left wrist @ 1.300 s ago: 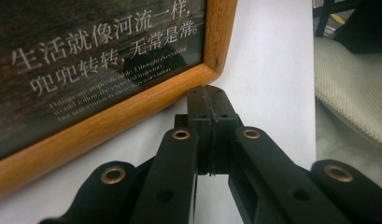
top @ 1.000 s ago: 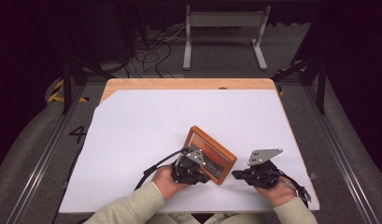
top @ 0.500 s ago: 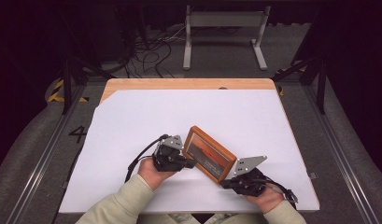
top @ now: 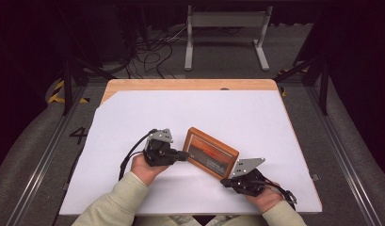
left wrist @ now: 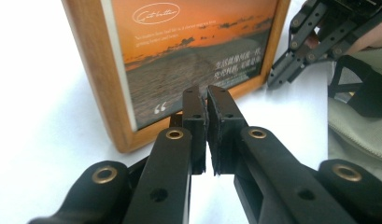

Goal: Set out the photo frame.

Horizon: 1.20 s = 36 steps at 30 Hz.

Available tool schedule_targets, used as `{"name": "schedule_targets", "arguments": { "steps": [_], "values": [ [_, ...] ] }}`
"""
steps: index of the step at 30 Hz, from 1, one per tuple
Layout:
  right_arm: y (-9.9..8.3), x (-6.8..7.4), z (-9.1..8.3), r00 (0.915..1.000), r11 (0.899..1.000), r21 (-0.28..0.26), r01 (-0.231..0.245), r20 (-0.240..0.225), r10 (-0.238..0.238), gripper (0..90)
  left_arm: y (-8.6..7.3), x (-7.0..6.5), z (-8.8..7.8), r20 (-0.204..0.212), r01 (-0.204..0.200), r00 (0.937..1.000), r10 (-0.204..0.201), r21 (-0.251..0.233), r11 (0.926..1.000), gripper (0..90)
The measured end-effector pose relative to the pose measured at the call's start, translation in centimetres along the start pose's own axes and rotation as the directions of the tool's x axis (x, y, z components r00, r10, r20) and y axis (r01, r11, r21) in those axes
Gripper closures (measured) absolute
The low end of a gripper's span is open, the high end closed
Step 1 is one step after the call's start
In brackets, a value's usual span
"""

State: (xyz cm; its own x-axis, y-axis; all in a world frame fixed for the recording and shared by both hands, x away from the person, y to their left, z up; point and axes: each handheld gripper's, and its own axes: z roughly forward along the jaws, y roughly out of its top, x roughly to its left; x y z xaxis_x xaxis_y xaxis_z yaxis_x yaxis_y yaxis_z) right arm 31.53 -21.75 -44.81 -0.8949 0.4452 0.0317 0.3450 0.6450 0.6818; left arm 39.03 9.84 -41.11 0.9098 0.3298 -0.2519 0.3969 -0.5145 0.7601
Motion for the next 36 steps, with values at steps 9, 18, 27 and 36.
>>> {"name": "schedule_targets", "arguments": {
  "steps": [9,18,27,36],
  "values": [
    [0.0,-1.6,0.1,0.9972,1.000,-0.008,-0.016,0.073,0.016,90.0,-0.2,0.3,-0.4,-0.022,0.012,0.9997,-0.012,-0.005,0.9999,85.8],
    [-0.1,-2.8,-0.1,0.9919,0.999,-0.015,-0.037,0.121,0.038,90.0,-0.7,0.9,-1.2,-0.046,0.028,0.9985,-0.028,-0.011,0.9996,85.5],
    [-0.1,-3.4,-0.3,0.9895,0.999,-0.013,-0.051,0.135,0.052,90.0,-1.3,1.0,-1.7,-0.067,0.041,0.9969,-0.042,-0.011,0.9991,85.1],
    [0.7,-3.0,-2.6,0.9948,0.996,-0.090,-0.024,0.097,0.033,90.0,-2.1,1.0,-3.1,-0.107,0.039,0.9934,-0.041,-0.021,0.9990,81.2]
  ]
}}
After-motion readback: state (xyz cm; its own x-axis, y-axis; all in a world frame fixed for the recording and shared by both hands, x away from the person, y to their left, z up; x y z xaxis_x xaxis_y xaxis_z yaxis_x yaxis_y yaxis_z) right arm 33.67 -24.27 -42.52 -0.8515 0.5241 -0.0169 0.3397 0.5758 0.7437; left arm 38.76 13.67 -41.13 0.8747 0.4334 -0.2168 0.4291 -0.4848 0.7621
